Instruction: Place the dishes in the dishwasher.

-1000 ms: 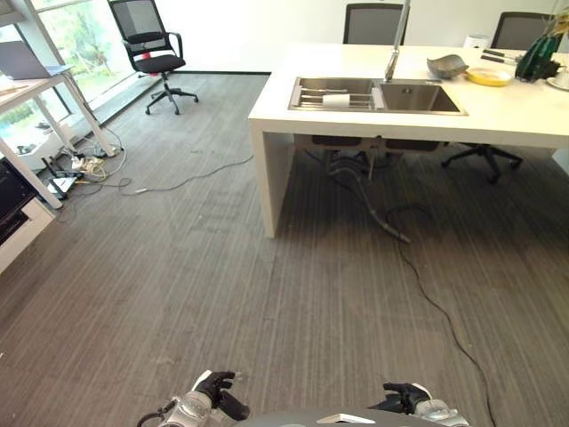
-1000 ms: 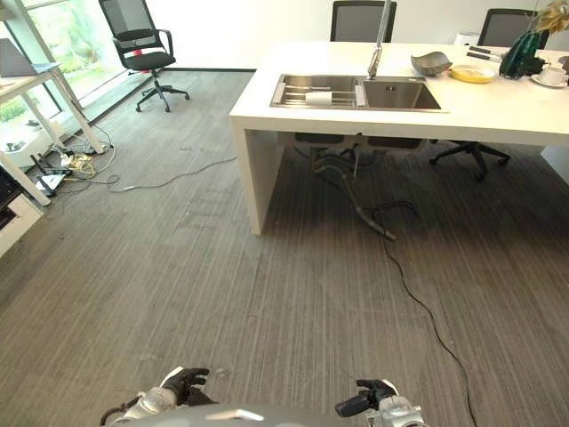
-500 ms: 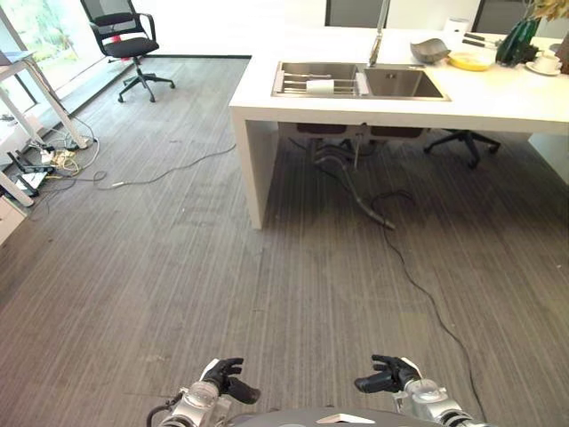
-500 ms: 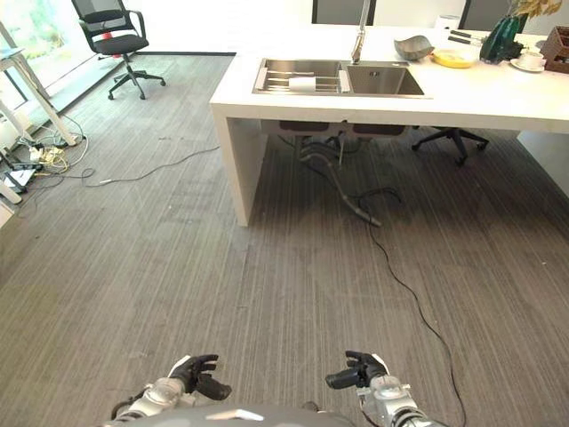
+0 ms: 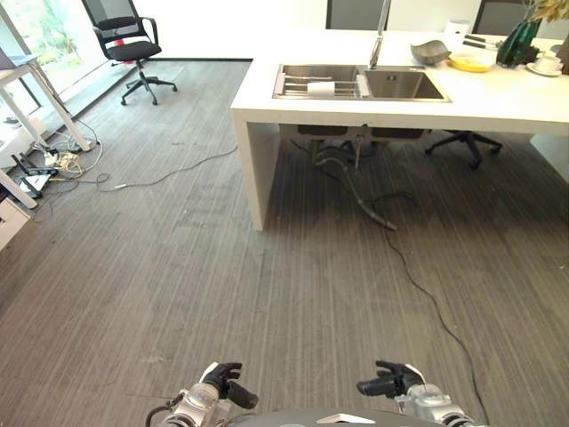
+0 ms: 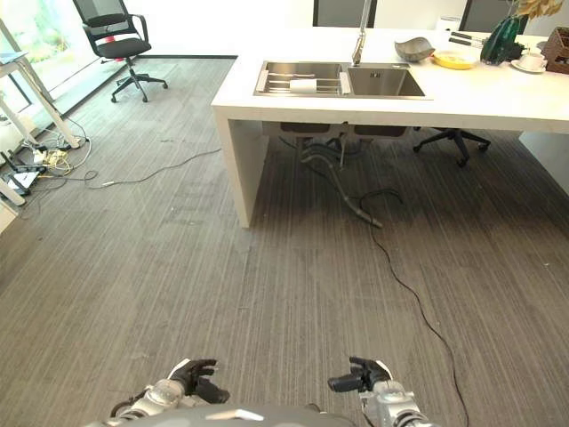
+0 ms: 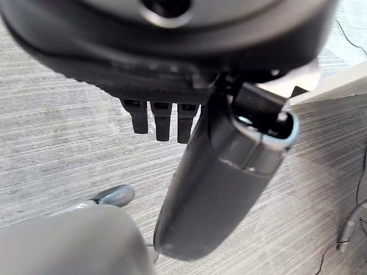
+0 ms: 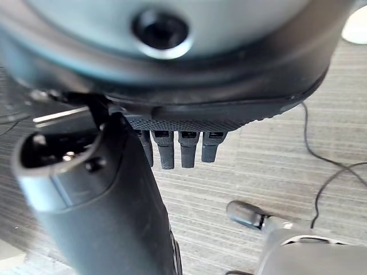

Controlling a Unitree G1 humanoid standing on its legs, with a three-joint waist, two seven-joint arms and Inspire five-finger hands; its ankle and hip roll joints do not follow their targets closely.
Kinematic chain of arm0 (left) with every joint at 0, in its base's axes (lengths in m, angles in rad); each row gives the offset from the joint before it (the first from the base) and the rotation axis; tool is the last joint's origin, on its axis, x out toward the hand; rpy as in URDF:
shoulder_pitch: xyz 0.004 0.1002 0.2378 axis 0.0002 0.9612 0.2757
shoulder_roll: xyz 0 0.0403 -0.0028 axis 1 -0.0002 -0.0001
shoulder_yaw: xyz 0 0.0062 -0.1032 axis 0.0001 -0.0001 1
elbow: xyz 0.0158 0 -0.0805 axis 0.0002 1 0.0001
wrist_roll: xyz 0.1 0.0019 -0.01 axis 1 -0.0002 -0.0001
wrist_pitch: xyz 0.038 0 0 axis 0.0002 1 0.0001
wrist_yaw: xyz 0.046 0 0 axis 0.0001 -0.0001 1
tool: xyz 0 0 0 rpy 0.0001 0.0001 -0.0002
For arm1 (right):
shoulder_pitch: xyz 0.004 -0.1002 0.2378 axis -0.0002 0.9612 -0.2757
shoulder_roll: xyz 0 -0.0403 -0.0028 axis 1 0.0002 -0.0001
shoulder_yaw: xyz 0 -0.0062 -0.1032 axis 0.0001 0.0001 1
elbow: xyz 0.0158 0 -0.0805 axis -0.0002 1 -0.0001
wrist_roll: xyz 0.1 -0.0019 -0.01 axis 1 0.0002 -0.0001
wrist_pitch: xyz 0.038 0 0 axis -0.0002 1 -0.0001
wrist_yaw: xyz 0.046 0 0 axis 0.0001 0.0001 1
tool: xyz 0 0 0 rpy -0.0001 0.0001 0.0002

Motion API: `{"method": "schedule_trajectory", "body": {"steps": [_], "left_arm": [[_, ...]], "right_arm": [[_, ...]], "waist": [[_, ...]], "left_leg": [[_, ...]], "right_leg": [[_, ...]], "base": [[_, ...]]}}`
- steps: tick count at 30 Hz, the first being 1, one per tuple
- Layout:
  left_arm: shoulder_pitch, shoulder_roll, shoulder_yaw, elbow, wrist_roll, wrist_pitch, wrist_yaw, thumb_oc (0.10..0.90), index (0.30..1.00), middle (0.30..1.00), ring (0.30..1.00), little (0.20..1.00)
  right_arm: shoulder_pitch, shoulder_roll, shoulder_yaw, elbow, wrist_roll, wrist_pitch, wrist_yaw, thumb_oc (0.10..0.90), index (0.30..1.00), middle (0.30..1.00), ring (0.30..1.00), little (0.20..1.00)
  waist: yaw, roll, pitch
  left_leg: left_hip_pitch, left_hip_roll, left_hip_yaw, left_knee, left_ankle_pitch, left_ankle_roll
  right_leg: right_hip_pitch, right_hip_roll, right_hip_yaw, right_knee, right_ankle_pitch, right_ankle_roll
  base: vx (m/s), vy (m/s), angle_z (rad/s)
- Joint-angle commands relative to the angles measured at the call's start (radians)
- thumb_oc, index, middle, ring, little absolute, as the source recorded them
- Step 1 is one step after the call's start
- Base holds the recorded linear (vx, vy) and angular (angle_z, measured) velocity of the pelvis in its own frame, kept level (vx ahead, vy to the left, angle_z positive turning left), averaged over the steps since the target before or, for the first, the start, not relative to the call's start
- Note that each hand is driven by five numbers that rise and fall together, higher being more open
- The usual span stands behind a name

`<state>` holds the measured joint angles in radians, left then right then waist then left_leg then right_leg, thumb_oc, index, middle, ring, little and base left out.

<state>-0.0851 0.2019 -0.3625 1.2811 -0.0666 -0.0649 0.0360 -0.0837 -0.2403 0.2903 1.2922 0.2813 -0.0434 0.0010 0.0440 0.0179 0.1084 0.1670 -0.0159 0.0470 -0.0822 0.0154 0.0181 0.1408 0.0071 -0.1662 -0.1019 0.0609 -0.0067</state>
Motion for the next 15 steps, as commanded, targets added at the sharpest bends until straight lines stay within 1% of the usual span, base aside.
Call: {"method": "schedule_trajectory", "body": {"steps": [1,10,12,13,14,15], "left_arm": [[-0.036,-0.04,0.012,0.081,0.044,-0.021,-0.009,0.8,0.9,0.9,0.9,0.9],[-0.027,-0.02,0.044,0.087,0.044,-0.018,-0.017,0.8,0.9,0.9,0.9,0.9],[-0.028,-0.011,0.053,0.078,0.034,-0.019,-0.02,0.8,0.9,0.9,0.9,0.9],[-0.034,-0.005,0.057,0.065,0.021,-0.021,-0.024,0.8,0.9,0.9,0.9,0.9],[-0.034,-0.005,0.057,0.065,0.021,-0.02,-0.024,0.8,0.9,0.9,0.9,0.9],[-0.039,-0.002,0.054,0.062,0.022,-0.021,-0.024,0.8,0.9,0.9,0.9,0.9]], "right_arm": [[-0.018,-0.026,-0.04,0.044,0.045,-0.01,0.005,0.8,0.9,0.9,0.9,0.9],[0.019,-0.029,-0.07,0.081,0.022,0.006,0.014,0.8,0.9,0.9,0.9,0.9],[0.018,-0.033,-0.075,0.082,0.01,0.011,0.017,0.8,0.9,0.9,0.9,0.9],[0.011,-0.04,-0.082,0.081,0.005,0.013,0.017,0.8,0.9,0.9,0.9,0.9],[0.011,-0.04,-0.082,0.081,0.005,0.013,0.017,0.8,0.9,0.9,0.9,0.9],[0.008,-0.044,-0.087,0.081,0.004,0.014,0.018,0.8,0.9,0.9,0.9,0.9]], "waist": [[0.015,-0.039,-0.041],[0.021,-0.039,-0.049],[0.027,-0.038,-0.052],[0.03,-0.031,-0.052],[0.03,-0.031,-0.052],[0.032,-0.027,-0.053]], "left_leg": [[-0.068,-0.013,-0.009,-0.005,-0.014,-0.03],[-0.076,-0.027,-0.012,-0.005,-0.024,-0.018],[-0.077,-0.037,-0.014,-0.005,-0.027,-0.01],[-0.078,-0.05,-0.02,-0.005,-0.031,0.0],[-0.078,-0.05,-0.02,-0.005,-0.031,0.0],[-0.077,-0.057,-0.022,-0.005,-0.033,0.006]], "right_leg": [[-0.012,-0.059,-0.038,0.015,-0.034,0.121],[-0.016,-0.071,-0.041,0.015,-0.032,0.134],[-0.013,-0.08,-0.047,0.015,-0.029,0.14],[-0.013,-0.093,-0.049,0.028,-0.03,0.147],[-0.013,-0.093,-0.049,0.028,-0.03,0.147],[-0.021,-0.102,-0.051,0.061,-0.04,0.149]], "base": [[0.04,0.032,0.01],[0.03,0.041,0.0],[0.07,0.113,0.03],[0.06,0.112,0.02],[0.06,0.132,0.03],[0.02,0.052,0.04]]}}
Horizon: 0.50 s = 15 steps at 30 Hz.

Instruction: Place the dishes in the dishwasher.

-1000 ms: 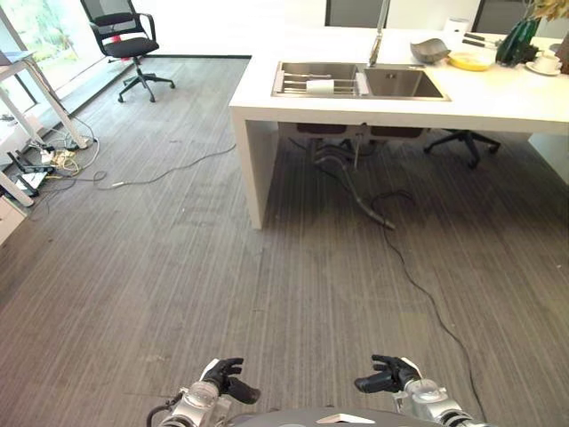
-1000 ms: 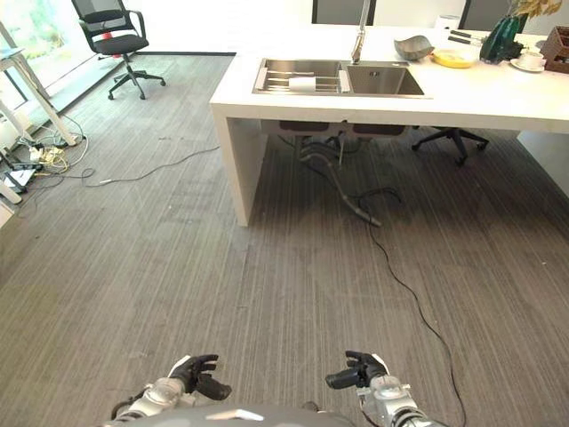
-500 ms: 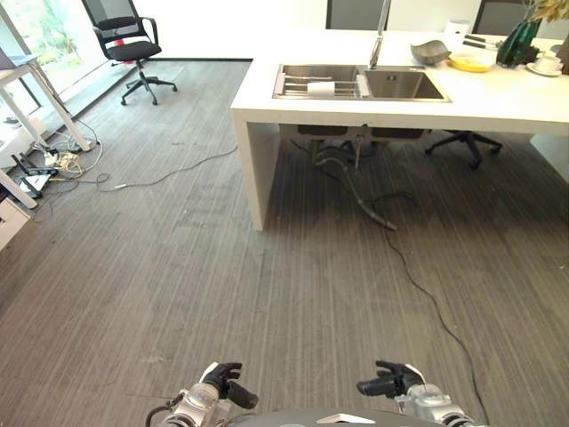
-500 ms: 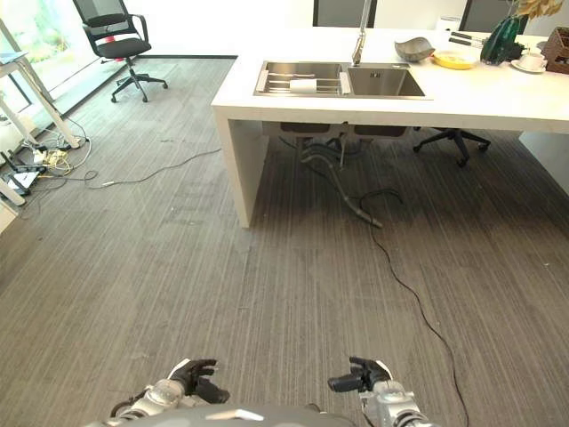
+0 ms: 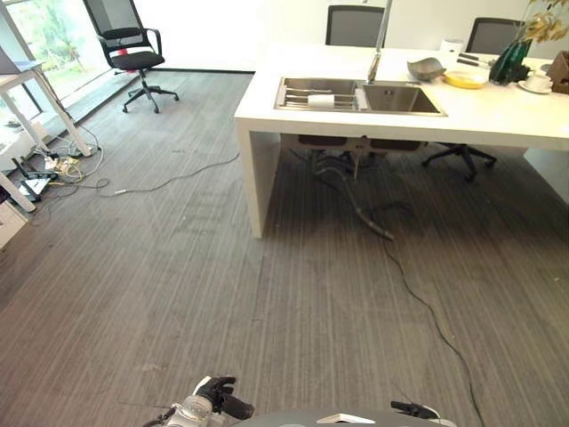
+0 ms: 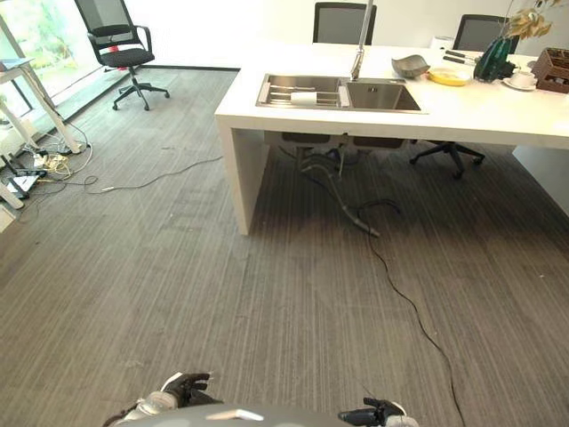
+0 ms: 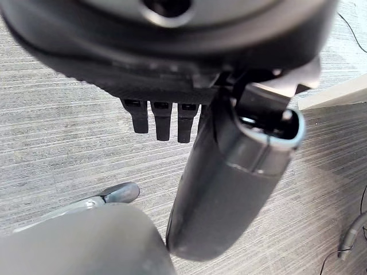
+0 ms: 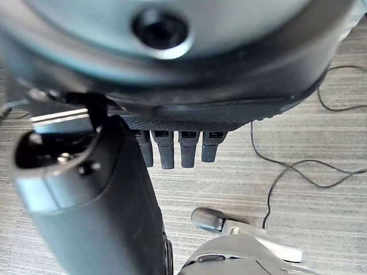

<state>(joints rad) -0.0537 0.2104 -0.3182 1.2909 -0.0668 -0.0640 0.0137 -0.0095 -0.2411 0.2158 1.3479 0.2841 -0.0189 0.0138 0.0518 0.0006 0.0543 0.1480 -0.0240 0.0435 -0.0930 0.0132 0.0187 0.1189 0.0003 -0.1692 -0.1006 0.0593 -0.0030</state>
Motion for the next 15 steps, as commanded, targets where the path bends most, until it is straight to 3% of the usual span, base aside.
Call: {"method": "schedule_trajectory", "body": {"steps": [1,2,5,6,7,9,10,12,13,15], "left_arm": [[-0.07,-0.011,0.01,0.052,0.022,-0.022,-0.002,0.8,0.9,0.9,0.9,0.9],[-0.082,-0.003,0.007,0.041,0.017,-0.02,-0.005,0.8,0.9,0.9,0.9,0.9],[-0.105,0.01,0.005,0.014,-0.004,-0.013,-0.006,0.8,0.9,0.9,0.9,0.9],[-0.112,0.018,0.007,0.009,-0.007,-0.013,-0.003,0.8,0.9,0.9,0.9,0.9],[-0.117,0.021,0.01,0.009,-0.009,-0.014,-0.001,0.8,0.9,0.9,0.9,0.9],[-0.128,0.031,0.02,0.003,-0.013,-0.017,0.008,0.8,0.9,0.9,0.9,0.9],[-0.14,0.038,0.026,-0.009,-0.019,-0.021,0.008,0.8,0.9,0.9,0.9,0.9],[-0.14,0.037,0.026,-0.009,-0.019,-0.021,0.008,0.8,0.9,0.9,0.9,0.9],[-0.146,0.048,0.03,-0.009,-0.011,-0.022,0.002,0.8,0.9,0.9,0.9,0.9],[-0.142,0.05,0.032,-0.006,-0.005,-0.021,-0.001,0.8,0.9,0.9,0.9,0.9]], "right_arm": [[-0.067,-0.044,-0.012,0.026,0.001,-0.01,0.005,0.8,0.9,0.9,0.9,0.9],[-0.077,-0.052,-0.025,0.024,0.002,-0.005,0.011,0.8,0.9,0.9,0.9,0.9],[-0.105,-0.068,-0.027,0.009,0.006,0.0,0.013,0.8,0.9,0.9,0.9,0.9],[-0.109,-0.065,-0.023,0.008,0.007,0.0,0.012,0.8,0.9,0.9,0.9,0.9],[-0.112,-0.063,-0.02,0.006,0.007,0.001,0.011,0.8,0.9,0.9,0.9,0.9],[-0.116,-0.067,-0.014,-0.015,0.007,-0.003,0.01,0.8,0.9,0.9,0.9,0.9],[-0.114,-0.075,-0.013,-0.025,0.008,-0.008,0.01,0.8,0.9,0.9,0.9,0.9],[-0.114,-0.076,-0.012,-0.025,0.008,-0.008,0.01,0.8,0.9,0.9,0.9,0.9],[-0.092,-0.082,-0.033,-0.003,0.005,-0.002,0.015,0.8,0.9,0.9,0.9,0.9],[-0.082,-0.082,-0.037,0.003,0.002,0.002,0.021,0.8,0.9,0.9,0.9,0.9]], "waist": [[0.024,-0.009,0.001],[0.028,0.01,0.006],[0.023,0.036,0.045],[0.019,0.039,0.055],[0.017,0.04,0.06],[0.005,0.04,0.068],[-0.021,0.032,0.084],[-0.024,0.038,0.087],[-0.054,0.029,0.088],[-0.061,0.035,0.087]], "left_leg": [[-0.058,-0.049,-0.018,0.006,-0.031,0.006],[-0.048,-0.06,-0.024,0.006,-0.038,0.027],[-0.017,-0.077,-0.025,0.006,-0.055,0.061],[-0.003,-0.072,-0.026,0.006,-0.064,0.064],[0.009,-0.073,-0.025,0.006,-0.074,0.062],[0.039,-0.074,-0.044,0.006,-0.102,0.049],[0.079,-0.083,-0.068,0.006,-0.126,0.042],[0.085,-0.077,-0.071,0.006,-0.13,0.041],[0.136,-0.085,-0.103,0.007,-0.164,0.034],[0.156,-0.082,-0.112,0.012,-0.181,0.029]], "right_leg": [[0.0,-0.096,-0.047,0.061,-0.04,0.146],[-0.048,-0.125,-0.053,0.2,-0.071,0.148],[-0.188,-0.174,-0.059,0.497,-0.02,0.159],[-0.223,-0.176,-0.066,0.546,-0.009,0.152],[-0.252,-0.176,-0.078,0.549,-0.009,0.149],[-0.292,-0.153,-0.113,0.418,0.006,0.135],[-0.359,-0.136,-0.121,0.287,0.057,0.147],[-0.347,-0.131,-0.127,0.279,0.059,0.147],[-0.393,-0.118,-0.116,0.159,0.1,0.165],[-0.4,-0.113,-0.116,0.135,0.113,0.17]], "base": [[0.05,0.19,0.05],[0.05,0.22,0.04],[0.07,0.258,-0.17],[0.16,0.135,-0.29],[0.25,0.041,-0.1],[0.37,-0.063,0.0],[0.35,-0.084,0.05],[0.32,-0.067,0.38],[0.51,-0.093,0.55],[0.51,-0.104,0.4]]}}
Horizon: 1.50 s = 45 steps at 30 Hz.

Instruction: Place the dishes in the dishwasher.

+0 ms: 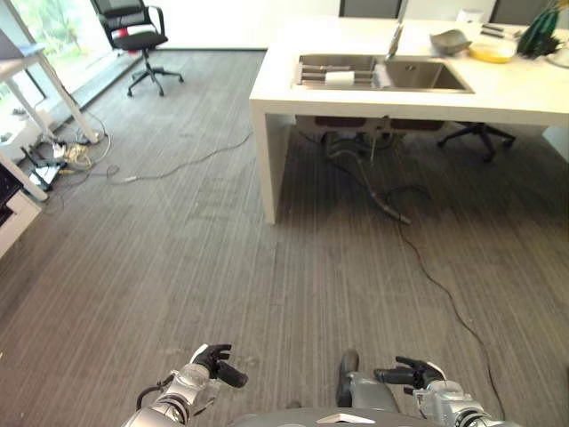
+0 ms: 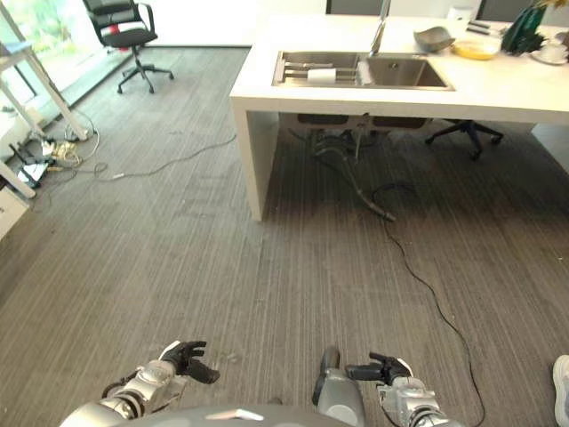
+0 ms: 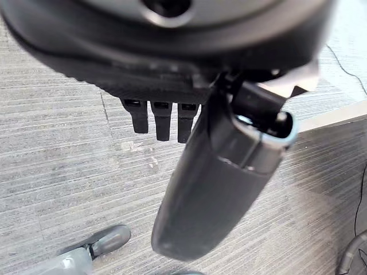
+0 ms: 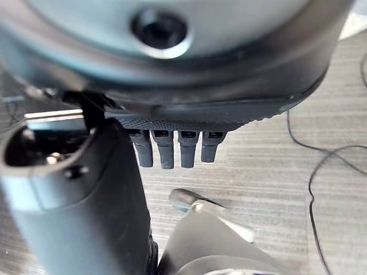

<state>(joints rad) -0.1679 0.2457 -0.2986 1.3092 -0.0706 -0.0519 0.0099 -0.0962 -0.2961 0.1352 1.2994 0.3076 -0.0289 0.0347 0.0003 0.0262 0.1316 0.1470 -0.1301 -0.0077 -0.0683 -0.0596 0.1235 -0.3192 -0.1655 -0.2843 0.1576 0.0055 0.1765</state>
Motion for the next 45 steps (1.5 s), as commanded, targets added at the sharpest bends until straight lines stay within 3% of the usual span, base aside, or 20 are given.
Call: {"method": "schedule_trajectory", "body": {"steps": [1,4,6,8,9,11,14,17,19,22,24,26,28,30,34,37,38,40,43,45], "left_arm": [[-0.02,0.017,0.024,-0.014,0.008,-0.033,-0.006,0.8,0.9,0.9,0.9,0.9],[-0.003,0.008,0.041,-0.011,0.003,-0.034,-0.011,0.8,0.9,0.9,0.9,0.9],[0.004,0.005,0.041,-0.012,0.002,-0.032,-0.026,0.8,0.9,0.9,0.9,0.9],[0.0,0.013,0.044,-0.023,-0.001,-0.025,-0.027,0.8,0.9,0.9,0.9,0.9],[0.002,0.02,0.035,-0.04,-0.003,-0.023,-0.025,0.8,0.9,0.9,0.9,0.9],[-0.003,0.03,0.026,-0.056,-0.006,-0.018,-0.023,0.8,0.9,0.9,0.9,0.9],[0.003,0.038,0.03,-0.069,-0.023,-0.026,-0.025,0.8,0.9,0.9,0.9,0.9],[0.011,0.051,0.041,-0.087,-0.039,-0.036,-0.012,0.8,0.9,0.9,0.9,0.9],[0.01,0.061,0.041,-0.083,-0.043,-0.037,-0.004,0.8,0.9,0.9,0.9,0.9],[0.026,0.058,0.054,-0.065,-0.054,-0.033,-0.008,0.8,0.9,0.9,0.9,0.9],[0.043,0.055,0.071,-0.038,-0.048,-0.032,-0.013,0.8,0.9,0.9,0.9,0.9],[0.047,0.053,0.084,-0.016,-0.051,-0.026,-0.016,0.8,0.9,0.9,0.9,0.9],[0.045,0.063,0.083,-0.02,-0.047,-0.015,-0.022,0.8,0.9,0.9,0.9,0.9],[0.043,0.068,0.081,-0.02,-0.039,-0.014,-0.023,0.8,0.9,0.9,0.9,0.9],[0.034,0.085,0.102,-0.022,-0.049,-0.021,-0.007,0.8,0.9,0.9,0.9,0.9],[0.035,0.095,0.121,-0.036,-0.061,-0.036,0.011,0.8,0.9,0.9,0.9,0.9],[0.051,0.108,0.145,-0.048,-0.066,-0.044,0.019,0.8,0.9,0.9,0.9,0.9],[0.064,0.12,0.173,-0.066,-0.08,-0.053,0.027,0.8,0.9,0.9,0.9,0.9],[0.078,0.117,0.184,-0.094,-0.078,-0.059,0.03,0.8,0.9,0.9,0.9,0.9],[0.079,0.106,0.196,-0.093,-0.103,-0.064,0.043,0.8,0.9,0.9,0.9,0.9]], "right_arm": [[0.031,-0.027,0.03,0.075,-0.031,0.018,0.017,0.8,0.9,0.9,0.9,0.9],[0.054,-0.043,0.034,0.103,-0.076,0.025,0.026,0.8,0.9,0.9,0.9,0.9],[0.064,-0.051,0.029,0.144,-0.108,0.039,0.027,0.8,0.9,0.9,0.9,0.9],[0.075,-0.07,0.016,0.163,-0.132,0.04,0.021,0.8,0.9,0.9,0.9,0.9],[0.073,-0.078,0.014,0.159,-0.13,0.045,0.02,0.8,0.9,0.9,0.9,0.9],[0.06,-0.095,0.021,0.153,-0.141,0.053,0.013,0.8,0.9,0.9,0.9,0.9],[0.046,-0.099,0.046,0.154,-0.162,0.055,0.014,0.8,0.9,0.9,0.9,0.9],[0.025,-0.087,0.066,0.132,-0.158,0.039,0.019,0.8,0.9,0.9,0.9,0.9],[0.008,-0.077,0.079,0.12,-0.156,0.033,0.013,0.8,0.9,0.9,0.9,0.9],[0.008,-0.058,0.073,0.134,-0.148,0.037,0.018,0.8,0.9,0.9,0.9,0.9],[0.024,-0.051,0.066,0.146,-0.164,0.031,0.021,0.8,0.9,0.9,0.9,0.9],[0.038,-0.053,0.052,0.146,-0.176,0.036,0.032,0.8,0.9,0.9,0.9,0.9],[0.045,-0.062,0.035,0.147,-0.18,0.05,0.035,0.8,0.9,0.9,0.9,0.9],[0.047,-0.065,0.03,0.152,-0.181,0.05,0.034,0.8,0.9,0.9,0.9,0.9],[0.04,-0.078,0.004,0.146,-0.173,0.051,0.026,0.8,0.9,0.9,0.9,0.9],[0.035,-0.079,-0.008,0.148,-0.171,0.054,0.024,0.8,0.9,0.9,0.9,0.9],[0.035,-0.085,-0.018,0.16,-0.18,0.062,0.038,0.8,0.9,0.9,0.9,0.9],[0.039,-0.083,-0.021,0.165,-0.189,0.061,0.042,0.8,0.9,0.9,0.9,0.9],[0.026,-0.079,0.005,0.157,-0.216,0.061,0.048,0.8,0.9,0.9,0.9,0.9],[-0.004,-0.087,0.037,0.149,-0.24,0.063,0.046,0.8,0.9,0.9,0.9,0.9]], "waist": [[-0.02,0.01,-0.005],[-0.031,0.036,-0.033],[-0.021,0.053,-0.039],[-0.004,0.031,-0.023],[0.004,0.015,-0.014],[0.043,-0.01,0.019],[0.119,-0.002,0.017],[0.182,0.002,0.021],[0.201,0.013,0.026],[0.211,0.032,0.005],[0.244,0.025,-0.03],[0.236,0.031,-0.029],[0.181,0.1,-0.015],[0.175,0.098,-0.01],[0.175,0.09,-0.018],[0.168,0.081,-0.03],[0.155,0.081,-0.037],[0.174,0.074,-0.051],[0.188,0.08,-0.063],[0.187,0.1,-0.057]], "left_leg": [[0.183,0.016,-0.076,0.025,-0.138,-0.078],[0.164,0.02,-0.076,0.184,-0.093,-0.111],[0.105,0.034,-0.061,0.361,0.04,-0.167],[-0.033,0.023,-0.053,0.66,0.24,-0.267],[-0.107,0.022,-0.021,0.767,0.252,-0.271],[-0.268,0.014,0.052,0.914,0.166,-0.22],[-0.379,-0.063,-0.024,0.716,0.123,-0.174],[-0.369,-0.002,-0.106,0.341,0.117,-0.148],[-0.394,0.018,-0.17,0.182,0.177,-0.157],[-0.347,0.052,-0.102,0.117,0.195,-0.139],[-0.279,0.012,-0.146,0.112,0.172,-0.103],[-0.217,-0.004,-0.129,0.115,0.142,-0.057],[-0.155,0.01,-0.156,0.121,0.117,-0.021],[-0.138,0.002,-0.163,0.126,0.107,-0.017],[-0.078,0.014,-0.202,0.134,0.03,-0.048],[-0.049,0.017,-0.248,0.179,-0.06,-0.092],[-0.016,0.028,-0.258,0.204,-0.105,-0.112],[0.002,0.054,-0.27,0.234,-0.129,-0.14],[0.006,0.11,-0.278,0.254,-0.101,-0.165],[-0.047,0.187,-0.264,0.36,0.072,-0.201]], "right_leg": [[0.033,0.043,-0.003,-0.116,0.185,-0.01],[0.045,0.051,-0.023,-0.014,0.147,-0.052],[0.09,0.073,-0.016,0.042,0.094,-0.092],[0.155,0.069,-0.02,0.032,0.064,-0.129],[0.18,0.063,-0.013,0.022,0.051,-0.142],[0.258,0.078,0.009,-0.016,0.017,-0.168],[0.341,0.119,0.071,-0.079,0.003,-0.152],[0.42,0.151,0.116,-0.128,-0.029,-0.13],[0.46,0.181,0.149,-0.13,-0.058,-0.128],[0.504,0.182,0.142,-0.083,-0.113,-0.119],[0.482,0.146,0.118,0.066,-0.096,-0.082],[0.36,0.055,0.077,0.396,0.101,0.003],[0.209,-0.018,0.085,0.72,0.161,-0.024],[0.191,-0.052,0.077,0.743,0.126,-0.034],[0.186,-0.185,0.033,0.447,0.101,-0.038],[0.195,-0.208,0.137,-0.02,0.179,-0.001],[0.157,-0.233,0.213,-0.08,0.248,0.037],[0.184,-0.242,0.19,-0.102,0.244,0.059],[0.204,-0.218,0.145,-0.086,0.198,0.054],[0.219,-0.173,0.089,-0.026,0.099,0.018]], "base": [[0.52,-0.145,0.29],[0.6,-0.172,0.28],[0.5,-0.222,0.46],[0.43,-0.316,0.45],[0.43,-0.374,0.28],[0.39,-0.283,0.23],[0.57,-0.088,-0.56],[0.44,-0.067,-1.09],[0.45,-0.04,-0.51],[0.45,0.058,-0.67],[0.46,0.15,-0.91],[0.37,0.174,-0.46],[0.35,0.212,-0.14],[0.25,0.005,0.48],[0.34,-0.265,0.37],[0.46,-0.476,0.22],[0.44,-0.404,0.17],[0.46,-0.546,0.08],[0.29,-0.518,-0.05],[0.19,-0.491,-0.08]]}}
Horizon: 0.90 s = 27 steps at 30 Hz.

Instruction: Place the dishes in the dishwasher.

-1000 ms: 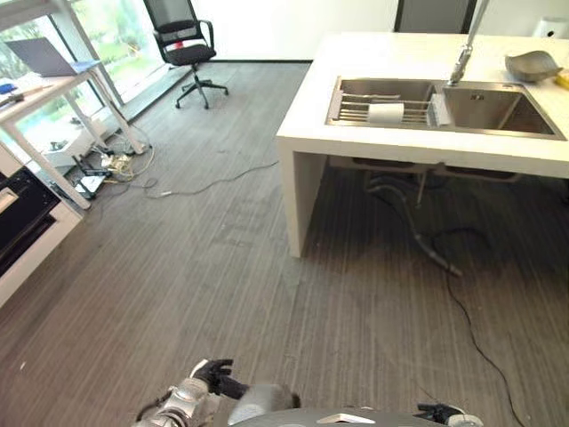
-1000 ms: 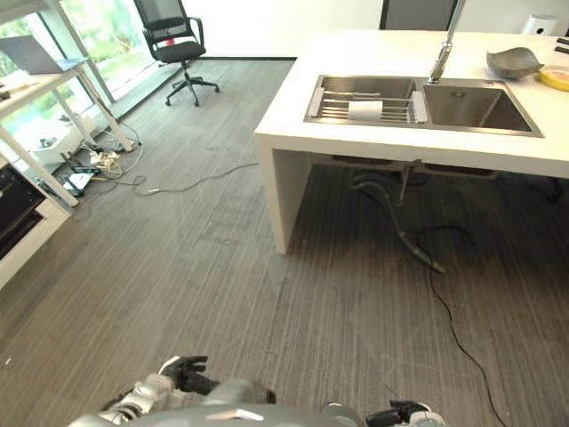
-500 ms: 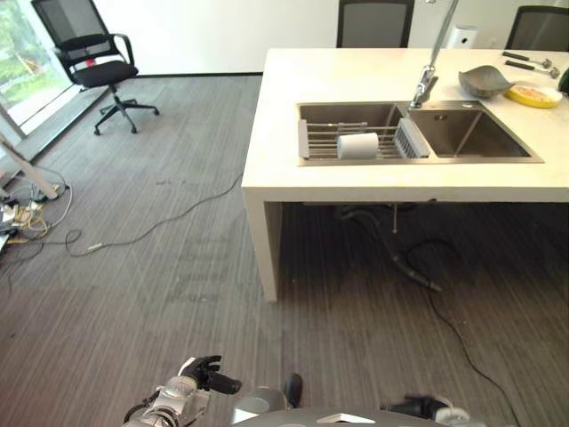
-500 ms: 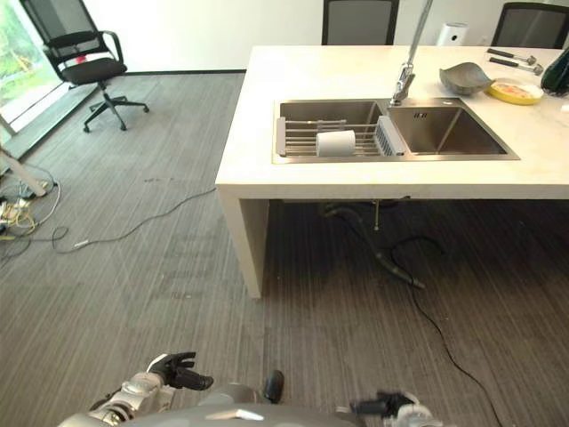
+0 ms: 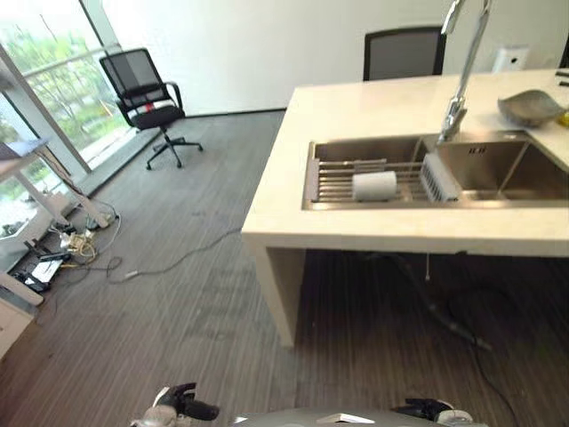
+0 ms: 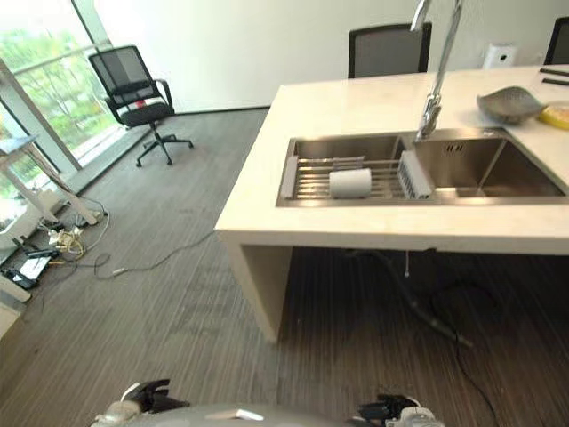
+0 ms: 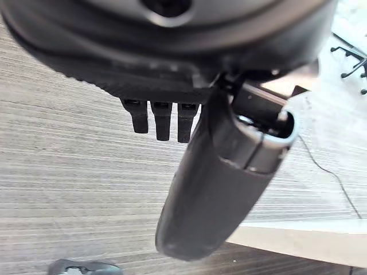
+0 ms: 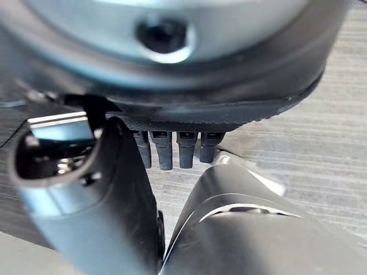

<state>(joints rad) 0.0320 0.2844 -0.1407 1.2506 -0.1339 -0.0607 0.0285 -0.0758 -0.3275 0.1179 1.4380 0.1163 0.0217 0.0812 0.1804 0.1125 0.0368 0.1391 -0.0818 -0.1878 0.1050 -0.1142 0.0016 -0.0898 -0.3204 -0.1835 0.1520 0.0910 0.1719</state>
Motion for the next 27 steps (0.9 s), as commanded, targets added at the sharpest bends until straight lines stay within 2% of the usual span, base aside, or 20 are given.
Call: {"method": "schedule_trajectory", "body": {"steps": [1,2,3,4,5,6,7,8,9,10,11,12,14,16,17,18,21,23,26,27], "left_arm": [[-0.121,0.067,0.038,-0.035,-0.04,-0.055,0.024,0.8,0.9,0.9,0.9,0.9],[-0.137,0.082,0.046,-0.066,-0.083,-0.052,0.028,0.8,0.9,0.9,0.9,0.9],[-0.137,0.082,0.046,-0.066,-0.083,-0.052,0.028,0.8,0.9,0.9,0.9,0.9],[-0.14,0.103,0.047,-0.1,-0.093,-0.05,0.03,0.8,0.9,0.9,0.9,0.9],[-0.14,0.103,0.047,-0.1,-0.093,-0.05,0.03,0.8,0.9,0.9,0.9,0.9],[-0.147,0.111,0.047,-0.141,-0.091,-0.053,0.031,0.8,0.9,0.9,0.9,0.9],[-0.147,0.111,0.047,-0.141,-0.091,-0.053,0.031,0.8,0.9,0.9,0.9,0.9],[-0.143,0.12,0.057,-0.185,-0.102,-0.054,0.028,0.8,0.9,0.9,0.9,0.9],[-0.143,0.12,0.057,-0.185,-0.102,-0.054,0.028,0.8,0.9,0.9,0.9,0.9],[-0.135,0.122,0.061,-0.203,-0.103,-0.056,0.029,0.8,0.9,0.9,0.9,0.9],[-0.122,0.13,0.053,-0.235,-0.098,-0.061,0.02,0.8,0.9,0.9,0.9,0.9],[-0.113,0.138,0.063,-0.261,-0.106,-0.063,0.018,0.8,0.9,0.9,0.9,0.9],[-0.081,0.142,0.077,-0.317,-0.101,-0.066,0.019,0.8,0.9,0.9,0.9,0.9],[-0.065,0.15,0.079,-0.358,-0.099,-0.067,0.017,0.8,0.9,0.9,0.9,0.9],[-0.038,0.17,0.089,-0.464,-0.091,-0.059,0.012,0.8,0.9,0.9,0.9,0.9],[-0.033,0.179,0.089,-0.499,-0.086,-0.056,0.012,0.8,0.9,0.9,0.9,0.9],[-0.036,0.187,0.089,-0.513,-0.078,-0.055,0.015,0.8,0.9,0.9,0.9,0.9],[-0.038,0.208,0.102,-0.575,-0.052,-0.06,0.025,0.8,0.9,0.9,0.9,0.9],[-0.047,0.237,0.105,-0.637,-0.022,-0.064,0.035,0.8,0.9,0.9,0.9,0.9],[-0.039,0.244,0.124,-0.653,-0.015,-0.065,0.043,0.8,0.9,0.9,0.9,0.9]], "right_arm": [[-0.025,-0.055,0.054,0.01,-0.049,0.012,0.0,0.8,0.9,0.9,0.9,0.9],[-0.033,-0.088,0.053,-0.007,-0.03,0.009,-0.012,0.8,0.9,0.9,0.9,0.9],[-0.034,-0.088,0.053,-0.007,-0.03,0.009,-0.012,0.8,0.9,0.9,0.9,0.9],[-0.021,-0.13,0.042,-0.012,-0.016,-0.001,-0.022,0.8,0.9,0.9,0.9,0.9],[-0.021,-0.13,0.042,-0.012,-0.016,-0.001,-0.022,0.8,0.9,0.9,0.9,0.9],[-0.006,-0.149,0.018,-0.001,-0.001,-0.004,-0.023,0.8,0.9,0.9,0.9,0.9],[-0.007,-0.148,0.018,-0.001,-0.001,-0.004,-0.023,0.8,0.9,0.9,0.9,0.9],[-0.001,-0.148,-0.01,0.012,0.022,-0.002,-0.027,0.8,0.9,0.9,0.9,0.9],[-0.001,-0.147,-0.009,0.012,0.022,-0.002,-0.027,0.8,0.9,0.9,0.9,0.9],[0.008,-0.153,-0.021,0.018,0.028,-0.002,-0.027,0.8,0.9,0.9,0.9,0.9],[0.019,-0.149,-0.039,0.024,0.037,-0.004,-0.029,0.8,0.9,0.9,0.9,0.9],[0.017,-0.144,-0.039,0.025,0.036,-0.004,-0.025,0.8,0.9,0.9,0.9,0.9],[0.027,-0.131,-0.038,0.023,0.024,-0.013,-0.028,0.8,0.9,0.9,0.9,0.9],[0.041,-0.125,-0.051,0.024,0.024,-0.012,-0.029,0.8,0.9,0.9,0.9,0.9],[0.051,-0.107,-0.074,0.017,0.035,-0.009,-0.026,0.8,0.9,0.9,0.9,0.9],[0.056,-0.097,-0.081,0.013,0.045,-0.008,-0.023,0.8,0.9,0.9,0.9,0.9],[0.061,-0.088,-0.086,0.01,0.053,-0.007,-0.022,0.8,0.9,0.9,0.9,0.9],[0.078,-0.076,-0.083,0.001,0.051,-0.013,-0.016,0.8,0.9,0.9,0.9,0.9],[0.088,-0.079,-0.102,0.02,0.064,-0.01,-0.015,0.8,0.9,0.9,0.9,0.9],[0.091,-0.075,-0.102,0.02,0.058,-0.012,-0.011,0.8,0.9,0.9,0.9,0.9]], "waist": [[0.006,0.014,0.037],[-0.008,-0.016,0.071],[-0.009,-0.018,0.069],[-0.016,-0.039,0.082],[-0.016,-0.04,0.08],[-0.009,-0.039,0.087],[-0.01,-0.04,0.085],[0.0,-0.032,0.085],[0.0,-0.034,0.082],[0.01,-0.024,0.08],[0.034,-0.005,0.07],[0.051,0.018,0.056],[0.069,0.033,0.037],[0.067,0.03,0.031],[0.045,0.039,0.05],[0.03,0.051,0.06],[0.022,0.061,0.062],[0.026,0.032,0.056],[0.021,-0.009,0.046],[0.035,-0.023,0.039]], "left_leg": [[-0.04,0.138,-0.085,0.187,0.127,-0.079],[-0.165,0.191,0.044,0.324,0.244,-0.097],[-0.168,0.189,0.043,0.323,0.246,-0.097],[-0.241,0.201,0.211,0.334,0.193,-0.086],[-0.244,0.2,0.212,0.334,0.194,-0.085],[-0.262,0.15,0.288,0.294,0.146,-0.076],[-0.264,0.149,0.288,0.293,0.148,-0.075],[-0.285,0.1,0.342,0.259,0.124,-0.061],[-0.286,0.099,0.342,0.256,0.127,-0.061],[-0.288,0.049,0.33,0.224,0.111,-0.052],[-0.302,-0.052,0.27,0.162,0.106,-0.05],[-0.232,-0.048,0.234,0.041,0.109,-0.036],[-0.151,-0.065,0.154,-0.067,0.112,0.015],[-0.134,-0.065,0.133,-0.091,0.118,0.03],[-0.095,-0.057,0.111,-0.12,0.131,0.063],[-0.081,-0.053,0.087,-0.125,0.139,0.074],[-0.075,-0.043,0.071,-0.132,0.14,0.078],[-0.066,-0.028,0.045,-0.134,0.114,0.055],[-0.072,-0.027,0.015,-0.107,0.09,0.032],[-0.076,-0.029,0.022,-0.096,0.08,0.025]], "right_leg": [[-0.011,-0.019,-0.012,-0.02,0.013,0.022],[0.047,-0.012,-0.08,-0.023,-0.022,-0.019],[0.045,-0.014,-0.081,-0.024,-0.021,-0.018],[0.095,0.013,-0.155,-0.051,-0.047,-0.04],[0.092,0.012,-0.155,-0.052,-0.046,-0.039],[0.128,0.031,-0.197,-0.059,-0.052,-0.04],[0.126,0.03,-0.198,-0.06,-0.051,-0.039],[0.156,0.05,-0.222,-0.069,-0.057,-0.041],[0.154,0.049,-0.223,-0.07,-0.055,-0.04],[0.163,0.062,-0.224,-0.074,-0.059,-0.039],[0.178,0.092,-0.222,-0.082,-0.065,-0.038],[0.18,0.109,-0.225,-0.077,-0.066,-0.031],[0.169,0.12,-0.226,-0.031,-0.068,-0.015],[0.159,0.109,-0.23,0.034,-0.053,-0.001],[0.102,0.066,-0.199,0.216,0.024,0.054],[0.056,0.06,-0.147,0.31,0.051,0.066],[0.004,0.061,-0.089,0.372,0.053,0.063],[0.027,-0.001,-0.077,0.205,0.026,0.032],[0.075,0.018,0.008,0.005,0.042,0.027],[0.101,0.013,-0.021,-0.04,0.043,0.032]], "base": [[0.05,-0.548,0.08],[0.0,-0.392,0.19],[0.09,-0.821,0.59],[0.09,-0.426,0.88],[0.21,-0.684,1.03],[0.11,-0.253,0.53],[0.19,-0.424,0.39],[0.08,-0.165,0.21],[0.14,-0.213,0.44],[0.16,-0.07,0.23],[0.23,-0.053,0.18],[0.22,-0.006,-0.06],[0.17,0.011,-0.52],[0.09,0.017,-0.45],[0.05,0.034,0.05],[0.05,0.035,0.13],[-0.02,-0.043,0.38],[0.02,-0.28,0.2],[0.09,-0.267,0.41],[0.15,-0.272,0.36]]}}
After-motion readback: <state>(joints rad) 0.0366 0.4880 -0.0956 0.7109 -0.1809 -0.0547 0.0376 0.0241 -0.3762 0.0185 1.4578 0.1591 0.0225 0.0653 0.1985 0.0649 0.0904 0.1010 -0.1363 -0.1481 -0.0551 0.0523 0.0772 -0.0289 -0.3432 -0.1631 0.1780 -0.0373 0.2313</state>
